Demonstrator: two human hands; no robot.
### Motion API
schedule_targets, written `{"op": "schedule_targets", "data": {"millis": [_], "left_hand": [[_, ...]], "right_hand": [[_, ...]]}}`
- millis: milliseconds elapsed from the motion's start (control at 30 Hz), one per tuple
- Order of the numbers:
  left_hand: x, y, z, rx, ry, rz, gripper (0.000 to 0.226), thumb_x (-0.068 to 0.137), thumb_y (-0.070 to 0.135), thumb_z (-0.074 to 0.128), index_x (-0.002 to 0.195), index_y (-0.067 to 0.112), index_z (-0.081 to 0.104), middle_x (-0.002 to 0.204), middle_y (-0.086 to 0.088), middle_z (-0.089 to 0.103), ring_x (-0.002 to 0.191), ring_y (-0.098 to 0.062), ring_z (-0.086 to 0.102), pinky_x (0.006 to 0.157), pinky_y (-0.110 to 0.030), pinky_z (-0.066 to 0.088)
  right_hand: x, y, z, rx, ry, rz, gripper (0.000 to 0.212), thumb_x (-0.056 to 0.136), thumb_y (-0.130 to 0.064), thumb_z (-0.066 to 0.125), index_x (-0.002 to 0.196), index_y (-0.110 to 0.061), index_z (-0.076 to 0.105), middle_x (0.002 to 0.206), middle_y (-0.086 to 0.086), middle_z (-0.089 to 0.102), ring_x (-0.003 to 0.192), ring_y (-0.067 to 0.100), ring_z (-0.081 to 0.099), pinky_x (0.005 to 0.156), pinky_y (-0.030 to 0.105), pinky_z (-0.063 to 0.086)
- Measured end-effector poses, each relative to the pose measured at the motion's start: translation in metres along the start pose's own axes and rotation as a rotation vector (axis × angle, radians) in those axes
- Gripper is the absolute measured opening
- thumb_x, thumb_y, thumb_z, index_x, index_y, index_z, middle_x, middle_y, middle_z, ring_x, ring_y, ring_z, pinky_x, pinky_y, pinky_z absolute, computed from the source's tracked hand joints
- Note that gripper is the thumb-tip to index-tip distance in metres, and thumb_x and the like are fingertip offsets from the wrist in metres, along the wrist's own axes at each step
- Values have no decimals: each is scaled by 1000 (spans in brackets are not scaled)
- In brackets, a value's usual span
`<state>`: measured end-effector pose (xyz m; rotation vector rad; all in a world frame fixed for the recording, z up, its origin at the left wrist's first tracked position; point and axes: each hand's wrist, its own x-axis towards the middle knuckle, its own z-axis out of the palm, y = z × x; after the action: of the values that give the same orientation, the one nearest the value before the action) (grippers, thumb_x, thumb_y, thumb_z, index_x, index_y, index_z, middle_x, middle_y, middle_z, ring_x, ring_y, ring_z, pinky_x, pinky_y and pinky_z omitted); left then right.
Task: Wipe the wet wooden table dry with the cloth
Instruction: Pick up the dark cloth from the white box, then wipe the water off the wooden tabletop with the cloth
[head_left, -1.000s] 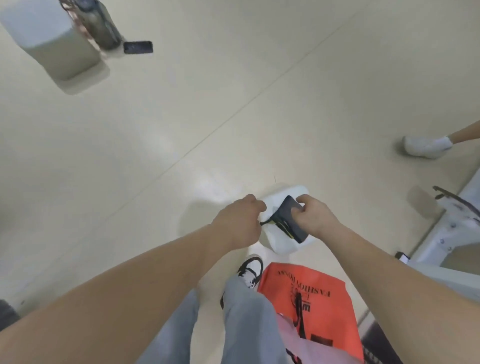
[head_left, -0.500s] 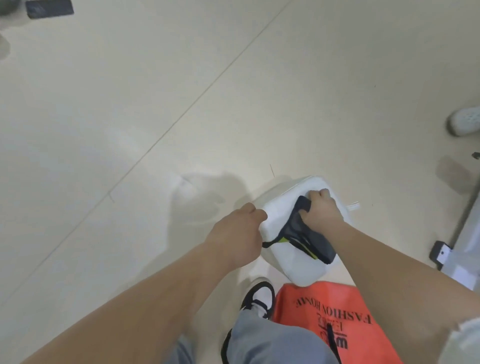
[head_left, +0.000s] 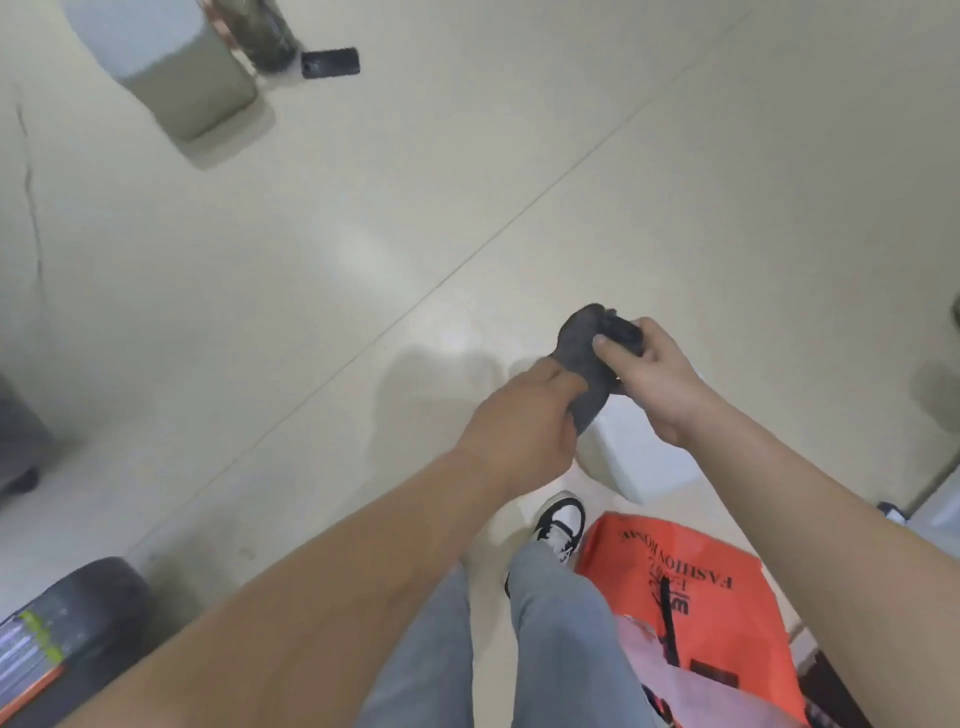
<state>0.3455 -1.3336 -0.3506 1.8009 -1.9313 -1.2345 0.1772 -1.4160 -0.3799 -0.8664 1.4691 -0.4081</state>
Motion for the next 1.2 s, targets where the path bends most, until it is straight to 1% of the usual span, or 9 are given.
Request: {"op": "schedule_targets", "data": {"millis": [67, 167, 267, 500, 633, 800, 933, 1067, 1200], "left_hand": [[-32, 21, -41, 21, 96, 29, 33, 91, 11, 50, 122, 15, 61, 122, -4, 54, 105, -27, 58, 79, -47, 54], [-85, 47, -94, 32, 292, 5, 30, 91, 12, 52, 119, 15, 61, 119, -2, 52, 99, -26, 58, 72, -46, 55], [-149, 73, -135, 4, 494, -35, 34, 92, 11, 53, 124, 17, 61, 122, 1, 52, 100, -22, 58, 73, -44, 55], [-319, 92, -149, -237, 1011, -302, 36, 93, 18, 61, 128, 19, 61, 123, 8, 55, 107, -5, 57, 87, -32, 52], [-414, 90, -135, -447, 1225, -434, 27, 90, 19, 68, 116, 23, 63, 112, 9, 61, 105, -11, 62, 89, -31, 51], [-536, 92, -105, -781, 1464, -630, 7, 91, 11, 71, 92, 17, 68, 89, 10, 72, 88, -7, 69, 81, -26, 56], [-647, 88, -59, -918, 1678, -778, 12, 90, 20, 78, 84, 14, 70, 85, 2, 76, 84, -15, 72, 76, -28, 56], [-748, 80, -7, -971, 1933, -897, 33, 79, 31, 88, 100, 20, 64, 102, 6, 74, 98, -8, 70, 83, -26, 56], [-832, 75, 41, -1040, 2104, -887, 50, 73, 35, 91, 114, 33, 63, 116, 13, 71, 114, -9, 66, 90, -31, 57]], "right_hand": [[-47, -56, 34, 56, -56, -73, 17, 98, -22, 66, 108, -13, 55, 101, 3, 70, 90, 23, 68, 75, 32, 55], [-112, -127, 76, 60, -181, -170, 26, 86, -25, 67, 104, -9, 57, 88, 0, 64, 85, 19, 60, 83, 40, 48], [-174, -179, 109, -19, -356, -266, 9, 93, -14, 64, 95, -13, 56, 79, -4, 64, 77, 15, 59, 73, 32, 46], [-319, -226, 185, -249, -744, -387, 11, 92, -13, 65, 97, -12, 56, 87, 2, 68, 78, 19, 67, 74, 34, 53], [-399, -208, 242, -430, -954, -461, 21, 83, -27, 68, 80, -18, 49, 83, 5, 54, 80, 22, 52, 76, 41, 39], [-497, -151, 320, -647, -1248, -504, 25, 89, -17, 69, 83, -9, 45, 65, -4, 50, 58, 11, 51, 52, 16, 39], [-577, -90, 380, -768, -1484, -452, 27, 88, -9, 68, 78, -9, 42, 60, -9, 49, 54, 8, 52, 50, 14, 39], [-665, -21, 434, -861, -1651, -364, 22, 81, -18, 68, 76, -12, 47, 75, 4, 47, 73, 19, 46, 69, 32, 35], [-740, 48, 480, -972, -1797, -324, 17, 79, -20, 69, 72, -21, 53, 78, 7, 51, 77, 22, 49, 72, 38, 35]]}}
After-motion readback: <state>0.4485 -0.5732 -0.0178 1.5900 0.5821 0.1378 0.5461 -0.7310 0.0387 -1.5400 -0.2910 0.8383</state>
